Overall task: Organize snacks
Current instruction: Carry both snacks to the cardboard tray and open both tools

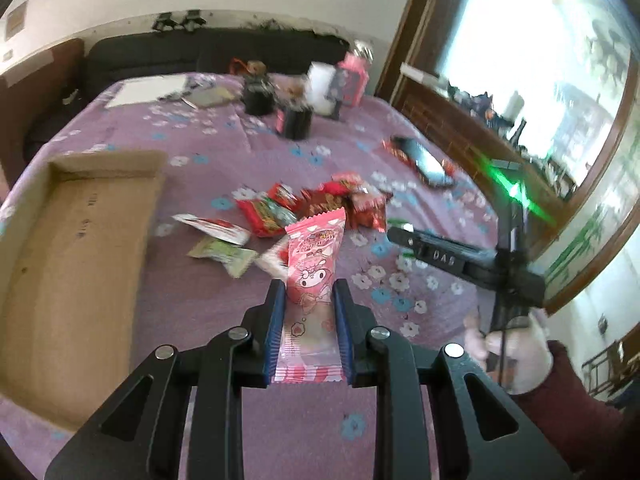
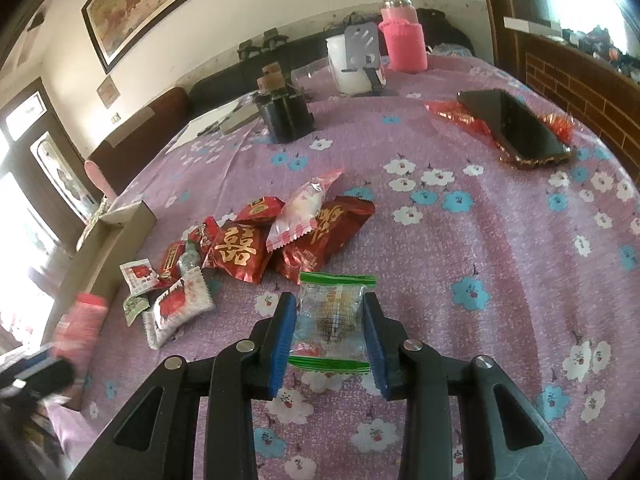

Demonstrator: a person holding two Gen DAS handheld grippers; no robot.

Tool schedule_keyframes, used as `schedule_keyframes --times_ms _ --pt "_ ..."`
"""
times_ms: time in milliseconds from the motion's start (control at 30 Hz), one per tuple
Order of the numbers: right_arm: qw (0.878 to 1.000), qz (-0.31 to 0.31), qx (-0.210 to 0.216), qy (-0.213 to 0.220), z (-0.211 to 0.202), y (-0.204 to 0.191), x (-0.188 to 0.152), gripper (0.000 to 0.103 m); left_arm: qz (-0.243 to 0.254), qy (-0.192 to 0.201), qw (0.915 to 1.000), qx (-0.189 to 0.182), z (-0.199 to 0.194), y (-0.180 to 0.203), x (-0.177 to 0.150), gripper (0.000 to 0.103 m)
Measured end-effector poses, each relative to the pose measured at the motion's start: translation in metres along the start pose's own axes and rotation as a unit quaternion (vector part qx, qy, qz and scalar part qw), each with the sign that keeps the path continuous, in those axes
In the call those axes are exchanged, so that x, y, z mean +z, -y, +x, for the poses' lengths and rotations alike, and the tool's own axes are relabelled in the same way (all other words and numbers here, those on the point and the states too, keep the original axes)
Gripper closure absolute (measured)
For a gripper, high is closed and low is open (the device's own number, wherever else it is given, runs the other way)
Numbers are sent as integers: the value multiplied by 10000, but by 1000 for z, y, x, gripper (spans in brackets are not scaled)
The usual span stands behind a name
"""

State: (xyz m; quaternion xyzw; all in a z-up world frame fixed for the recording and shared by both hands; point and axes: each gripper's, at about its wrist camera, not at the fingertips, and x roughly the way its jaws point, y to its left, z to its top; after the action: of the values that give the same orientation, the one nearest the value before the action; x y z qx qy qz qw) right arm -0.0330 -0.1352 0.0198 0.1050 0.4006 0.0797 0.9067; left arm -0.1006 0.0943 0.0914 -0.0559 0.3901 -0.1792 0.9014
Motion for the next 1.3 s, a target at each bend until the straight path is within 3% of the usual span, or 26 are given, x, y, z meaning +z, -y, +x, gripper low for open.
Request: schedule_keyframes --times_ms 167,300,633,767,967,1100,1300 --pt "9996 -100 226 137 -33 -11 2 68 -302 278 9991 114 -47 -39 8 82" --pt "9967 -443 523 431 -80 -44 22 69 -650 351 9971 155 -66 -77 23 82" --pt "9805 -1305 1286 710 -112 -174 104 69 -935 69 9926 775 -45 -146 85 82" --pt "9757 -1597 1423 473 -71 -224 119 68 -1252 1 9873 975 -18 -178 91 82" --pt "9728 -1792 1394 -460 42 -271 87 69 -1785 -254 9803 803 32 -214 75 82" --pt "9695 -2016 1228 -667 88 -291 69 69 -1957 -317 9780 646 47 -226 72 82" --pt "9655 -2380 867 -605 115 -301 55 69 -2055 -394 9758 641 63 -238 66 82"
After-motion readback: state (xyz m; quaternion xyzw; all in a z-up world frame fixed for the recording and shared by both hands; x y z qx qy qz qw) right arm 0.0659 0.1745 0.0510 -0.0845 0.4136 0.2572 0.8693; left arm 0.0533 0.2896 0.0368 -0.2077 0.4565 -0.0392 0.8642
